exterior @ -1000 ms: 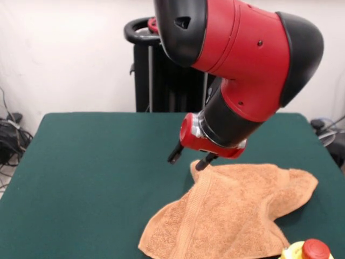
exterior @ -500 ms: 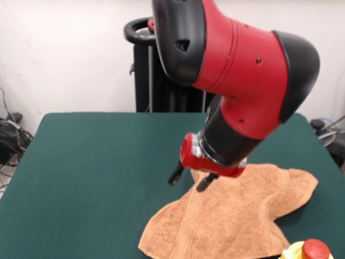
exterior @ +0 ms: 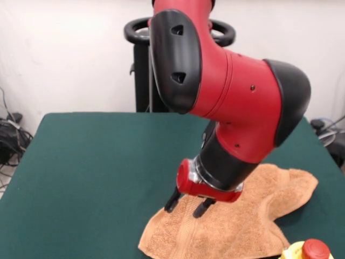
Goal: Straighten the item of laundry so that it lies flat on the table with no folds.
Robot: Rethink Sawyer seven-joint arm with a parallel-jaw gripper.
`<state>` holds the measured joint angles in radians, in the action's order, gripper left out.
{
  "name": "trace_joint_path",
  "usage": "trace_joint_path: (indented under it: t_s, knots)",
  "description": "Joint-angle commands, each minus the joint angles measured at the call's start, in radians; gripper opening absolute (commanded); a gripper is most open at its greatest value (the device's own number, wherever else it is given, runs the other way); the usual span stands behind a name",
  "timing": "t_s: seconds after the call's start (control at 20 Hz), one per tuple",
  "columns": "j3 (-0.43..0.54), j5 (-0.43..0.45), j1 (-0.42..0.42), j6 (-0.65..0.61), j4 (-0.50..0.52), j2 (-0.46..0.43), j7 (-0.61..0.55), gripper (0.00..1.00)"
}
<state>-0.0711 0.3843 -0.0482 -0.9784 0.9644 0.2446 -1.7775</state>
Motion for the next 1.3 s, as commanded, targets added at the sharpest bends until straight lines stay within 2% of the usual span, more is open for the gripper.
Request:
trace_joint_path:
  t_s: [0.05,0.2,0.95,1.15,1.3]
  knots:
    - [-0.003,-0.027,-0.002,0.04,-0.031,-0.029,-0.236,1.0]
    - [-0.007,-0.03,-0.003,0.044,-0.064,-0.052,-0.244,1.0]
    - [-0.013,-0.015,-0.05,-0.024,-0.434,-0.251,-0.265,1.0]
    - [-0.012,-0.017,-0.063,-0.01,-0.416,-0.237,-0.23,1.0]
    - [-0.017,-0.023,-0.063,0.02,-0.321,-0.176,-0.203,1.0]
